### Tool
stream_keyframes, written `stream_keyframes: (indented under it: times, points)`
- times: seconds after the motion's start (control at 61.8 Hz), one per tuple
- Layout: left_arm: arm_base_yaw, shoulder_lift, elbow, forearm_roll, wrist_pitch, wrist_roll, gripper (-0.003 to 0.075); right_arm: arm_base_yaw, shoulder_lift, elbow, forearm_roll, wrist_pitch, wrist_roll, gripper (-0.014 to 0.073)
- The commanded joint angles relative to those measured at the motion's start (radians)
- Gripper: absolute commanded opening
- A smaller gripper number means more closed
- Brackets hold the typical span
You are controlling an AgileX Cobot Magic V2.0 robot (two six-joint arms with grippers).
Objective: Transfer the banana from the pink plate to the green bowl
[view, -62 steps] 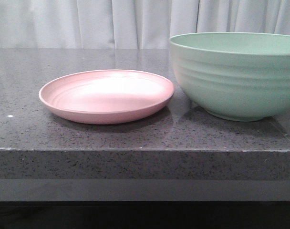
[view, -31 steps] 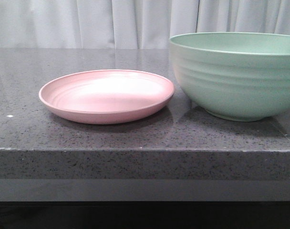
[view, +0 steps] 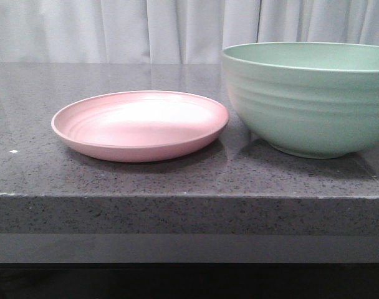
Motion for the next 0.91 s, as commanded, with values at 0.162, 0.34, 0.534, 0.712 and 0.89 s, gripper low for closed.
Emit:
stream_keyframes:
  times: [0.162, 0.34, 0.534, 0.712, 0.89]
  points:
    - [-0.006, -0.033, -0.032, 0.021, -0.073, -0.007, 0.0556, -0.194, -0.025, -0.159, -0.36, 0.002, -0.038, 0.015]
    - [-0.006, -0.033, -0.032, 0.023, -0.106, -0.007, 0.0556, -0.208, 0.024, -0.195, -0.663, 0.005, -0.049, 0.015]
    - [-0.006, -0.033, -0.032, 0.023, -0.109, -0.007, 0.0556, -0.169, 0.129, -0.195, -0.786, 0.069, -0.052, 0.015]
    - [-0.006, -0.033, -0.032, 0.023, -0.109, -0.007, 0.0556, -0.154, 0.181, -0.195, -0.828, 0.09, -0.051, 0.0211]
    - [-0.006, -0.033, -0.032, 0.023, -0.111, -0.007, 0.0556, -0.154, 0.185, -0.195, -0.83, 0.084, -0.05, 0.0384]
